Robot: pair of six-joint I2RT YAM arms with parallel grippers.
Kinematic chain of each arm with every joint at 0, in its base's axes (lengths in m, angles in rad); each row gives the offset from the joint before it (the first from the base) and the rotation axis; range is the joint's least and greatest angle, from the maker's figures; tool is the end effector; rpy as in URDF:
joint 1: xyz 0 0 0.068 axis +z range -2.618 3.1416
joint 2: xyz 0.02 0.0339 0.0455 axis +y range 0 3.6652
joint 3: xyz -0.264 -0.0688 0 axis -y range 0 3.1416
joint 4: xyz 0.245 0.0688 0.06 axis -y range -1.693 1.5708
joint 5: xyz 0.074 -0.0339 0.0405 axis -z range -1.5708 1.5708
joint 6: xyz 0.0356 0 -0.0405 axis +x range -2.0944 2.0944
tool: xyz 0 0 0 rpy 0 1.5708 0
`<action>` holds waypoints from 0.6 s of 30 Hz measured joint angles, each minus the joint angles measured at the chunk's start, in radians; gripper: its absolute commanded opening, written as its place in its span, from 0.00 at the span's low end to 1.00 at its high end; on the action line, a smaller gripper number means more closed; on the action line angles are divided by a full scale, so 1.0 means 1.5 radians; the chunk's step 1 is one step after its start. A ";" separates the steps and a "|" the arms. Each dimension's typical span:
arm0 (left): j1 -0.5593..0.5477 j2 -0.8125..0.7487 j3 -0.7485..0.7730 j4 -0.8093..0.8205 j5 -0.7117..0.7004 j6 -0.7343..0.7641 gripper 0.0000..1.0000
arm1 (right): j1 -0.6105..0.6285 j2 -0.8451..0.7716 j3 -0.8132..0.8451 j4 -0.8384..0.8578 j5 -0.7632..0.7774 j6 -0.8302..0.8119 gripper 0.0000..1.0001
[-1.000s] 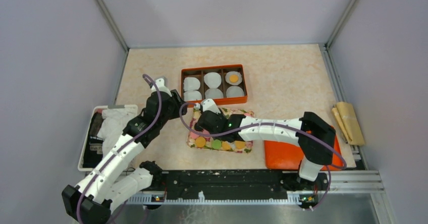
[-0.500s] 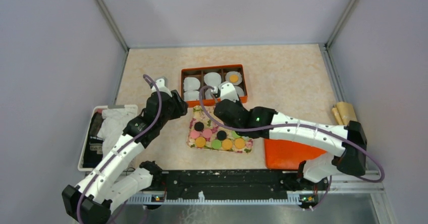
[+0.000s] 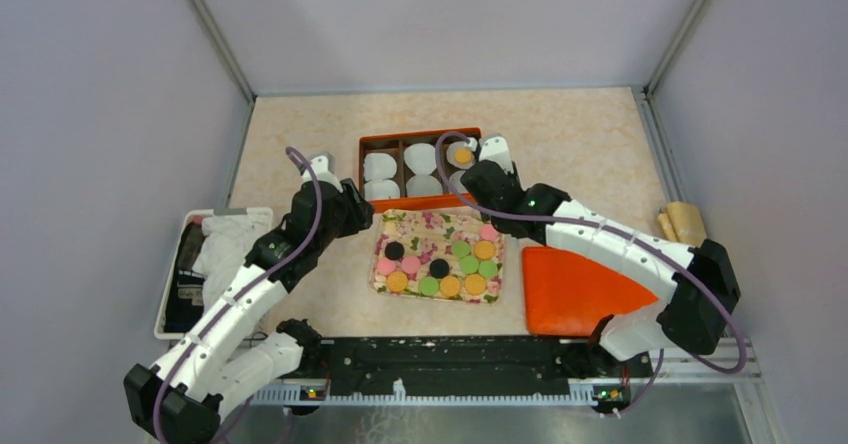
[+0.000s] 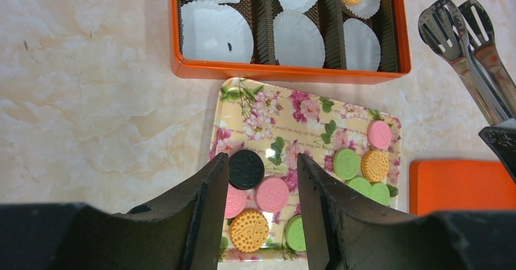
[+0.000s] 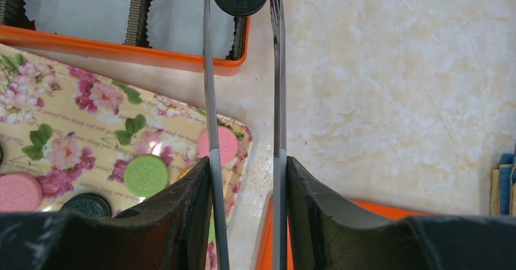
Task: Pack the cookies
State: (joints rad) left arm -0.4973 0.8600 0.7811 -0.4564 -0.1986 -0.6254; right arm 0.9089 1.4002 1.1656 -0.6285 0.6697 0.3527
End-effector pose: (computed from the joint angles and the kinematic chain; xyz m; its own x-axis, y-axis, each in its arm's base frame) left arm 0.1707 -0.0847 0.2985 -0.5499 -0.3545 -0.7562 -0.0042 0.9066 -0.4219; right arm 0.1979 0.2181 0.2976 -0.5662 -0.2861 -0.7730 -0.1863 0.9580 -0.2181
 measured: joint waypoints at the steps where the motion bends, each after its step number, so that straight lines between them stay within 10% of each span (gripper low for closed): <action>1: 0.000 0.000 0.000 0.000 0.000 0.000 0.52 | -0.007 0.003 0.000 0.004 -0.004 -0.003 0.00; 13: 0.000 0.006 0.000 0.000 -0.001 0.001 0.52 | -0.019 0.066 -0.001 0.045 -0.049 -0.013 0.01; 18: 0.000 0.008 0.000 0.000 -0.001 0.003 0.53 | -0.019 0.089 -0.001 0.042 -0.050 -0.011 0.29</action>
State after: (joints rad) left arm -0.4973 0.8726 0.7811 -0.4568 -0.2001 -0.6216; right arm 0.8803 1.5341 1.1645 -0.5648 0.5953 0.3359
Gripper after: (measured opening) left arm 0.524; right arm 0.417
